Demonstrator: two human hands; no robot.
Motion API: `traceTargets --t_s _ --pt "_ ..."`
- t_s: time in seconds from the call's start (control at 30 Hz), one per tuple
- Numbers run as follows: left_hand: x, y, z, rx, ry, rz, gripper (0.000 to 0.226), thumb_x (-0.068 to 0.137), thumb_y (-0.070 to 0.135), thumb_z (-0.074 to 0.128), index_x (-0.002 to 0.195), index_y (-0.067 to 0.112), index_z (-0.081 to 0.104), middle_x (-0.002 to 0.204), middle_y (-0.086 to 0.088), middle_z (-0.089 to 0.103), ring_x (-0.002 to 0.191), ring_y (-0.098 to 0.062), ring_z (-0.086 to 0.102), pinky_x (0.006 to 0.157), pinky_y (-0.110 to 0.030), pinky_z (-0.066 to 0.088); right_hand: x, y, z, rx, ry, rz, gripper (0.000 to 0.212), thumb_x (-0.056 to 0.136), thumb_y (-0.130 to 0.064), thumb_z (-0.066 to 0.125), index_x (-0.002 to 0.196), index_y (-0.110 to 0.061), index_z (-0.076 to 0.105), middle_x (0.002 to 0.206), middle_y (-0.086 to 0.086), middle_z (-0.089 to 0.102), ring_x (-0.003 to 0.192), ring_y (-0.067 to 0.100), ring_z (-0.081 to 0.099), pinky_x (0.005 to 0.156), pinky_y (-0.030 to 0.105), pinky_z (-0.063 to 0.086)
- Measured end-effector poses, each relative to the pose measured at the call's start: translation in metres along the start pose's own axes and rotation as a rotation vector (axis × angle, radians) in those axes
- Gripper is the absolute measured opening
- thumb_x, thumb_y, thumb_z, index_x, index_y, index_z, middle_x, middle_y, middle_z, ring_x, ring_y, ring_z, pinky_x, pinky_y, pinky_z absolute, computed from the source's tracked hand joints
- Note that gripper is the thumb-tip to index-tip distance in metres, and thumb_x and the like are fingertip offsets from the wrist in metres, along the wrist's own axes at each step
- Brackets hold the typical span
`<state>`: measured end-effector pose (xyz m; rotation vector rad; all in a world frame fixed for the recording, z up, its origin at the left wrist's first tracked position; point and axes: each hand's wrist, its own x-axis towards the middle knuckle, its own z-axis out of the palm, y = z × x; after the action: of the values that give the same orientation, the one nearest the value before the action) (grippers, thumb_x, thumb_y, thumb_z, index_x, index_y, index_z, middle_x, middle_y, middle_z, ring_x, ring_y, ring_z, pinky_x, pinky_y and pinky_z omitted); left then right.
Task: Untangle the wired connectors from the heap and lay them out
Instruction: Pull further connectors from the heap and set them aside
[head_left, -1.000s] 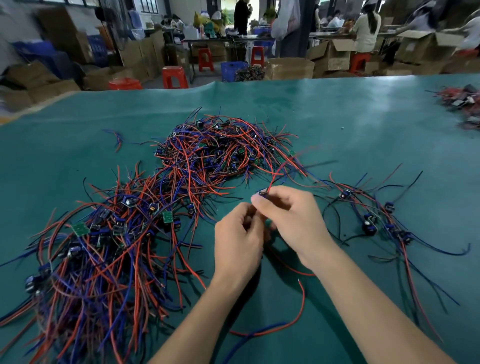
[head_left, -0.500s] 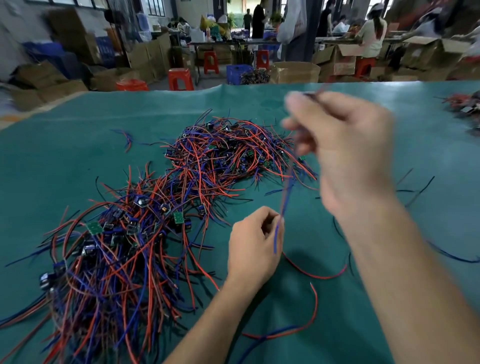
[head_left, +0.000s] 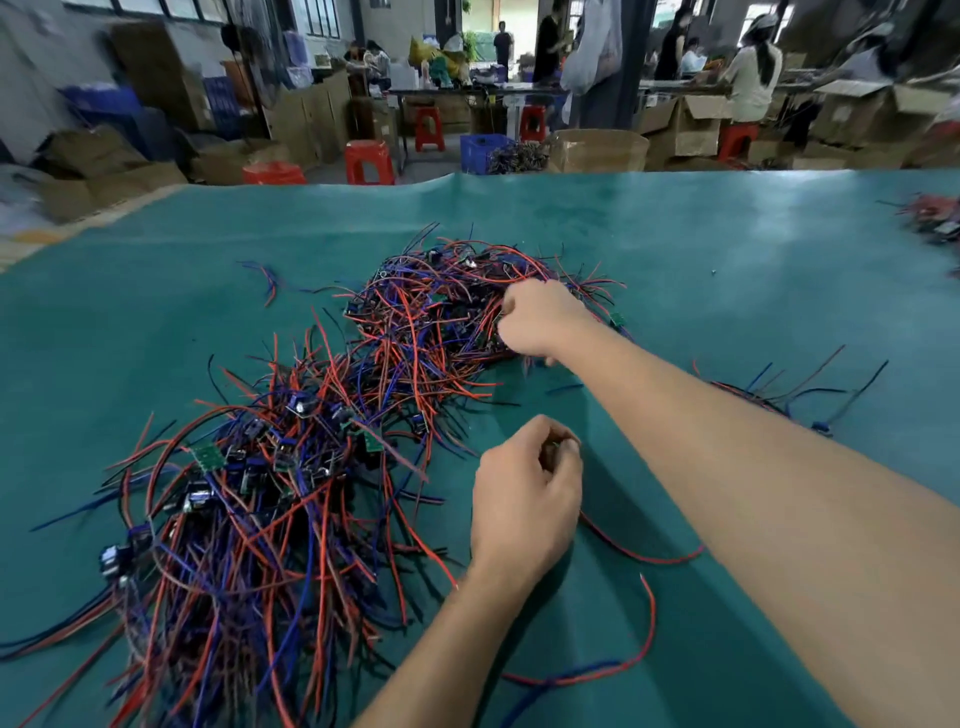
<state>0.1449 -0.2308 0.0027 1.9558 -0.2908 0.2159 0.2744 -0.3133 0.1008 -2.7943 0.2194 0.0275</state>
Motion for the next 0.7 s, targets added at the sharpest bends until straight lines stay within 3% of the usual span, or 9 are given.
traceTargets --t_s 0.07,0.1,0.2,0.3,0.43,0.53,0.7 --pt "0.0 0.0 0.0 -0.006 -0.004 -0.002 0.014 0.085 0.03 0.05 0.083 0.024 0.062 0.063 0.006 0.065 0.065 -0.015 0.064 0.066 -0.04 0.053 0.011 0.014 0.011 -0.065 -0.062 0.006 0.043 0.098 -0.029 0.05 0.137 -0.012 0.056 0.156 0.021 0.029 0.116 0.044 0.06 0.096 0.049 0.055" --pt "0.0 0.0 0.0 -0.014 -0.004 -0.004 0.013 0.086 0.029 0.05 0.083 0.024 0.062 0.063 0.006 0.065 0.064 -0.016 0.064 0.065 -0.04 0.053 0.015 0.019 0.016 -0.06 -0.044 0.001 0.04 0.099 -0.03 0.051 0.133 -0.01 0.059 0.154 0.021 0.029 0.117 0.044 0.06 0.096 0.047 0.054" --pt "0.0 0.0 -0.001 -0.006 0.005 -0.002 0.012 0.085 0.028 0.05 0.082 0.025 0.061 0.063 0.007 0.063 0.064 -0.016 0.064 0.064 -0.04 0.053 0.019 0.03 0.021 0.037 0.079 0.006 0.032 0.095 -0.026 0.06 0.119 -0.007 0.068 0.14 0.019 0.053 0.124 0.036 0.057 0.098 0.038 0.051" --pt "0.001 0.0 0.0 -0.009 0.002 -0.018 0.013 0.083 0.029 0.049 0.083 0.026 0.062 0.063 0.008 0.063 0.064 -0.017 0.065 0.064 -0.04 0.054 0.018 0.045 0.022 0.211 0.213 0.072 0.019 0.085 -0.015 0.066 0.1 -0.008 0.078 0.111 0.017 0.073 0.104 0.034 0.066 0.092 0.037 0.056" --pt "0.001 0.0 0.0 -0.011 0.01 -0.013 0.015 0.081 0.028 0.048 0.083 0.025 0.063 0.061 0.007 0.061 0.063 -0.017 0.064 0.063 -0.04 0.054 0.013 0.072 0.021 0.404 0.276 0.181 0.01 0.076 -0.01 0.078 0.087 -0.01 0.079 0.097 0.018 0.075 0.097 0.034 0.071 0.088 0.042 0.06" --pt "0.002 0.0 0.002 -0.021 0.019 -0.011 0.013 0.083 0.024 0.051 0.082 0.023 0.064 0.061 0.007 0.062 0.062 -0.017 0.063 0.063 -0.04 0.053 0.002 0.088 0.016 0.609 0.309 0.208 0.014 0.07 -0.002 0.08 0.067 -0.015 0.078 0.071 0.01 0.075 0.072 0.026 0.074 0.072 0.035 0.063" --pt "0.001 0.0 0.002 -0.024 0.01 -0.006 0.012 0.085 0.021 0.052 0.082 0.021 0.064 0.059 0.005 0.061 0.061 -0.019 0.063 0.063 -0.04 0.053 -0.028 0.111 -0.004 1.059 0.377 0.245 0.022 0.074 0.01 0.074 0.07 -0.011 0.072 0.074 0.011 0.071 0.059 0.022 0.065 0.062 0.032 0.056"
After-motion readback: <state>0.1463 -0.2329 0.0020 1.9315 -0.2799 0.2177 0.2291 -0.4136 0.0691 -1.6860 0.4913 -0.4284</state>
